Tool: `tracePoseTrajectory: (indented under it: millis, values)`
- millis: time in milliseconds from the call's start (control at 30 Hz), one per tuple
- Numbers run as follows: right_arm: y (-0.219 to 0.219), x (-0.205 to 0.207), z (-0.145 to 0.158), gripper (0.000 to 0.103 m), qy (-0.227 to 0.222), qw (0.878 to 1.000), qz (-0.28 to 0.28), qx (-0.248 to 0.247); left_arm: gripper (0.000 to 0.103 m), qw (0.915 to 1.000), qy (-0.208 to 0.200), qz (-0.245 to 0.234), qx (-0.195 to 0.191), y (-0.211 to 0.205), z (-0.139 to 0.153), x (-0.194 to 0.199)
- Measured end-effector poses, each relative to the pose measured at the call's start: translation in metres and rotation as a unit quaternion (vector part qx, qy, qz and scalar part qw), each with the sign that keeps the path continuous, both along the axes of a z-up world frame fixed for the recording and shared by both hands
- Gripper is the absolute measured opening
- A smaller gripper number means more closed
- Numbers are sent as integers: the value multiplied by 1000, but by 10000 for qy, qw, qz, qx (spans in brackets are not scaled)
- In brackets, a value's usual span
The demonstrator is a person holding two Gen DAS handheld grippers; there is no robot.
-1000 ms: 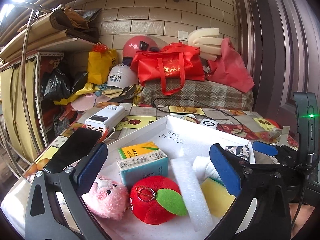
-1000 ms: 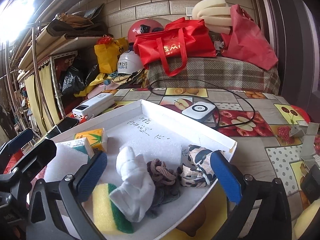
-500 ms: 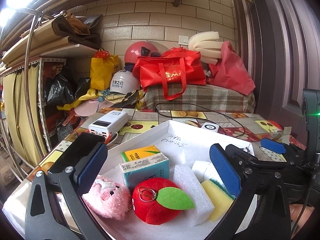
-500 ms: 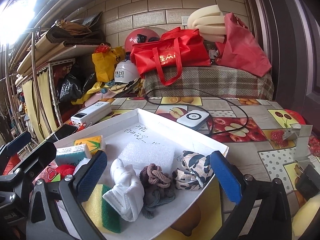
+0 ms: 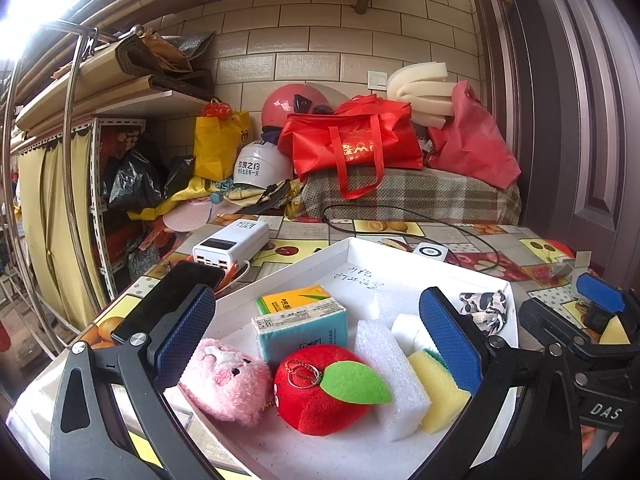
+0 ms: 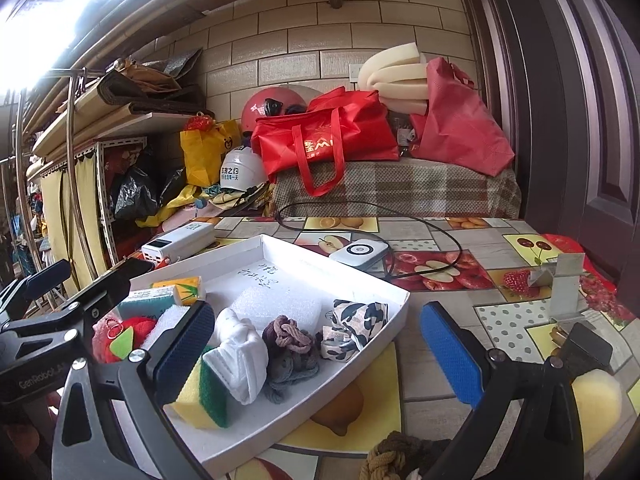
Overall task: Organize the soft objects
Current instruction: 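Withdraw both tools from the tray toward the last items on the table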
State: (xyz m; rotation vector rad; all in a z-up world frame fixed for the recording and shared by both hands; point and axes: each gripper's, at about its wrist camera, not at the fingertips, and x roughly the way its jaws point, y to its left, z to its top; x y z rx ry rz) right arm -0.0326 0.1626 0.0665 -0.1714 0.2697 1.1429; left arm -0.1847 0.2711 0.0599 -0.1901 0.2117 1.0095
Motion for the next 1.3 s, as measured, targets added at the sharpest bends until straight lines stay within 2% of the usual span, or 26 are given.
tracePoseTrajectory:
  millis: [100,333,467,600,767,900,1033,1100,1200,1300]
  values:
    - [-16,-11,2,103,-259,9995,-91,133,103,10000,-30,-23,-9,-5,0,-3]
    - [-44,-5,-1,103,-4,9996,-252,107,103,9995,-285,-128,-41,-16,1,-16]
    - [-72,2,0,103,48,9991,-255,347,103,9988,-432,-230,-34,-21,2,-20]
    - [-102,19,3,103,157,9983,-262,498,103,9970,-505,-545,-196,-24,1,-20]
    - [-130,57,-1,103,188,9975,-682,-17,103,9907,-499,-1216,-358,-35,1,-8]
    - [-153,96,-7,103,574,9938,-872,-371,103,9782,-162,-2013,-477,-62,0,21]
    - [-155,122,-21,103,1037,9867,-795,-969,103,9535,666,-2888,-547,-102,-6,69]
    - [-149,128,-26,103,1242,9836,-679,-1117,103,9452,900,-3044,-765,-113,-10,90]
    - [-134,127,-31,98,1247,9819,-502,-1331,103,9359,1127,-3061,-1330,-110,-20,116]
    - [-115,126,-36,82,1203,9786,-443,-1611,103,9292,1359,-3043,-1597,-108,-28,131]
